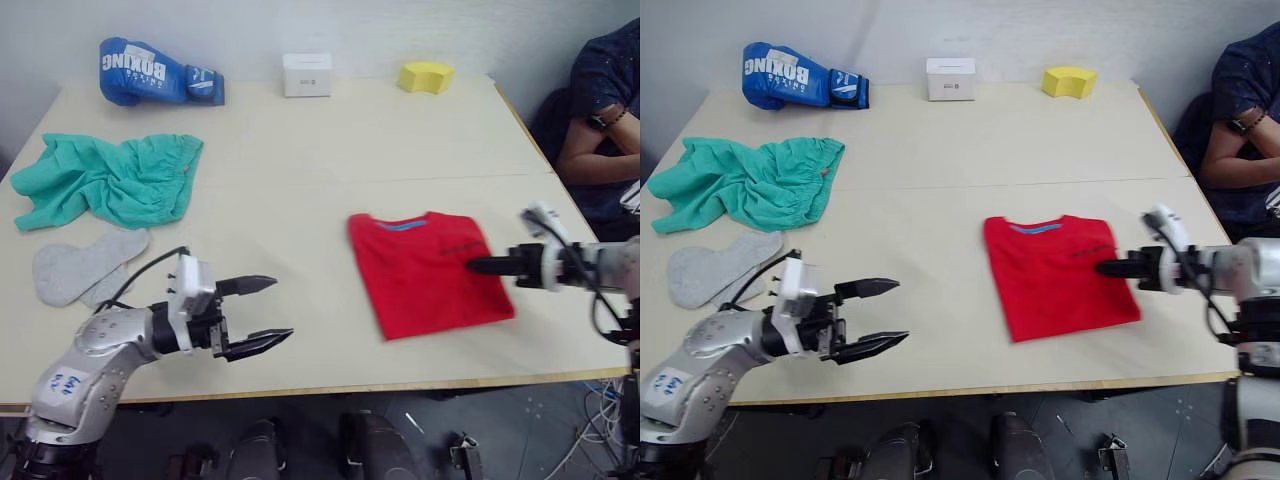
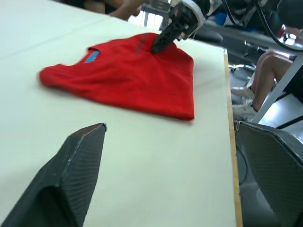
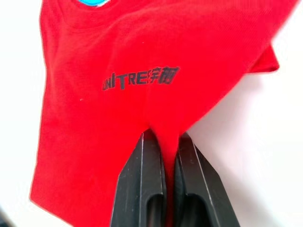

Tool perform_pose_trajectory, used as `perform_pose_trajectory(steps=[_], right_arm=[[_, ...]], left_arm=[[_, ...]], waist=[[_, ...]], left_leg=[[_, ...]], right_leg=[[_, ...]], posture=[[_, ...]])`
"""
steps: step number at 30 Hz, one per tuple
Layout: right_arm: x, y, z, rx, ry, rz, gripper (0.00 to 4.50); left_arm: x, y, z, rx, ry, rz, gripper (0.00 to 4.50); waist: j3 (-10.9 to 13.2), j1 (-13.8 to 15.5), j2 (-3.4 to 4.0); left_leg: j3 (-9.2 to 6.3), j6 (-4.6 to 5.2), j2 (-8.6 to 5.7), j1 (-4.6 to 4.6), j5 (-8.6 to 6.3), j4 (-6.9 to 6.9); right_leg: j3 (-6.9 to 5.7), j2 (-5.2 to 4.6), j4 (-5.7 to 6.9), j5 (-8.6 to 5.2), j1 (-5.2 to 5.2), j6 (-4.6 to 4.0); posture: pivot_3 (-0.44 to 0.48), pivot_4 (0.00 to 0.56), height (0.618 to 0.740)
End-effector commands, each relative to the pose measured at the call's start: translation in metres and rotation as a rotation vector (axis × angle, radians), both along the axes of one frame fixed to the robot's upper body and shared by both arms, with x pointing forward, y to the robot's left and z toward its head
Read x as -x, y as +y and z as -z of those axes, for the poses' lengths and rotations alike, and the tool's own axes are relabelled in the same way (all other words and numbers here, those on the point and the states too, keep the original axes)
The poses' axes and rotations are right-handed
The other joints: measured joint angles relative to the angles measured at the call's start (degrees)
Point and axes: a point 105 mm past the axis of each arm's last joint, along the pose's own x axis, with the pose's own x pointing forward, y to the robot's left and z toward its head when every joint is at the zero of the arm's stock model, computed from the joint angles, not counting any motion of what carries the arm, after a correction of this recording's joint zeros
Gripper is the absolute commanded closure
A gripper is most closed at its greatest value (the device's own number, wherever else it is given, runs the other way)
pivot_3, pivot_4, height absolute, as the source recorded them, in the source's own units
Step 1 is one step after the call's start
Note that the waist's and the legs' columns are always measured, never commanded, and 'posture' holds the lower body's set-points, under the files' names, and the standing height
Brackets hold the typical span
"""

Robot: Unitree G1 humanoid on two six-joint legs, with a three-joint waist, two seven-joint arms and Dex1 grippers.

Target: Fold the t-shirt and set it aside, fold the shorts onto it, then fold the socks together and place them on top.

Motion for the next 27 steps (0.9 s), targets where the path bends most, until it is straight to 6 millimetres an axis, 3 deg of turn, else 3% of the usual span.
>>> perform_pose_trajectory(steps=[1,5,11,15,18,22,24,27], right_arm=[[-0.001,-0.035,-0.008,0.15,-0.081,-0.024,4.5],[-0.004,-0.072,0.007,0.376,-0.091,-0.007,4.5],[-0.012,-0.084,0.02,0.348,-0.098,0.13,4.5],[-0.017,-0.081,0.011,0.346,-0.182,0.099,3.35],[-0.013,-0.095,0.0,0.428,-0.245,0.107,2.28],[-0.014,-0.124,-0.035,0.693,-0.466,0.169,0.86],[-0.015,-0.124,-0.054,0.775,-0.593,0.15,0.15],[-0.014,-0.114,-0.074,0.828,-0.763,0.091,0.05]], left_arm=[[0.003,0.004,-0.015,0.033,-0.021,0.006,0.02],[0.002,0.007,-0.014,0.031,-0.004,0.001,0.02],[0.002,0.006,-0.011,0.02,0.005,-0.005,0.02],[-0.001,0.009,-0.011,0.0,-0.013,-0.029,0.0],[-0.003,0.009,-0.011,-0.002,-0.026,-0.051,0.0],[-0.013,0.019,-0.013,0.001,-0.055,-0.132,0.0],[-0.015,0.028,-0.01,-0.01,-0.038,-0.156,0.0],[-0.017,0.042,-0.002,-0.046,-0.014,-0.172,0.0]], waist=[[0.0,-0.1,-0.01],[0.1,-0.7,0.02],[0.2,-1.4,0.04],[0.2,-1.6,0.04],[0.3,-1.6,0.09],[0.3,-1.4,0.18],[0.3,-1.5,0.2],[0.3,-1.7,0.2]], left_leg=[[0.0,-0.01,0.0,0.02,0.0,0.02],[0.07,-0.08,0.0,0.08,0.05,0.2],[0.02,-0.21,0.03,0.07,0.12,0.48],[-0.01,-0.18,0.01,0.07,0.09,0.6],[0.0,-0.15,0.0,0.07,0.09,0.62],[0.0,-0.15,-0.01,0.07,0.1,0.6],[0.01,-0.15,-0.03,0.06,0.1,0.6],[0.02,-0.16,-0.01,0.08,0.1,0.62]], right_leg=[[-0.01,0.01,0.0,0.0,0.02,0.0],[0.05,0.04,0.04,0.04,0.08,0.09],[0.08,0.06,0.15,0.06,0.14,0.12],[0.09,0.02,0.15,0.13,0.23,0.23],[0.12,0.0,0.15,0.16,0.23,0.28],[0.12,0.0,0.15,0.16,0.23,0.28],[0.13,0.0,0.15,0.15,0.21,0.29],[0.13,0.04,0.15,0.15,0.22,0.29]], posture=[[0.0,0.15,0.74],[0.0,0.15,0.74],[0.0,0.15,0.74],[0.0,0.15,0.74],[0.0,0.15,0.74],[0.0,0.15,0.74],[0.0,0.15,0.74],[0.0,0.15,0.74]])
